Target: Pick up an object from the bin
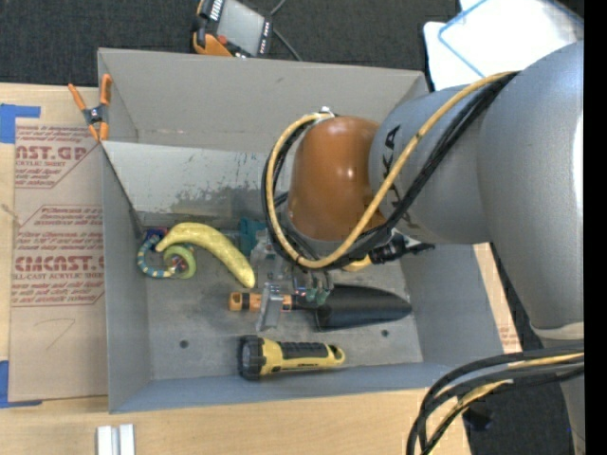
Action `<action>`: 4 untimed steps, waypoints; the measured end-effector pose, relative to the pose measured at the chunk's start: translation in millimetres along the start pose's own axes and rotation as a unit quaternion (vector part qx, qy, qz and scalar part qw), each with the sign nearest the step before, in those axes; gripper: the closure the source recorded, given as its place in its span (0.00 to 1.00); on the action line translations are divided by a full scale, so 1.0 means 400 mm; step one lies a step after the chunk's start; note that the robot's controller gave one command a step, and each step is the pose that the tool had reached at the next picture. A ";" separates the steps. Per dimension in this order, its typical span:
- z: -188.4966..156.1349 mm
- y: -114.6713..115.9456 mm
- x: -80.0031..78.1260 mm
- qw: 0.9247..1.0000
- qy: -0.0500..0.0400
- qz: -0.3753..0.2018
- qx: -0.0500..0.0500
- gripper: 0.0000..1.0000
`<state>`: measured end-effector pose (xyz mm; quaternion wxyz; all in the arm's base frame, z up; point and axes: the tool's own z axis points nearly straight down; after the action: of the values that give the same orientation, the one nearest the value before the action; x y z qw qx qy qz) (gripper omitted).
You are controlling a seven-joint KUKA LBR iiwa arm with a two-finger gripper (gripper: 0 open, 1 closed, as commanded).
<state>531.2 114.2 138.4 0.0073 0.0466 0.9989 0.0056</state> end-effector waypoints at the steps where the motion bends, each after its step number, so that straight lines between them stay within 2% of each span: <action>1: 0.163 -0.075 0.092 0.989 0.011 -0.146 0.004 0.00; 2: 0.045 -0.186 -0.145 0.999 -0.001 0.048 0.000 1.00; 3: 0.045 -0.186 -0.145 0.999 -0.001 0.048 0.000 1.00; 4: 0.008 -0.200 -0.137 0.999 -0.003 0.049 -0.001 1.00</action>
Offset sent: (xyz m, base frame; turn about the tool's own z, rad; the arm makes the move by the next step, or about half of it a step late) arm 0.0509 -0.0804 -0.0178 0.0967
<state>578.3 29.3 135.0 0.0098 0.0959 0.9953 0.0068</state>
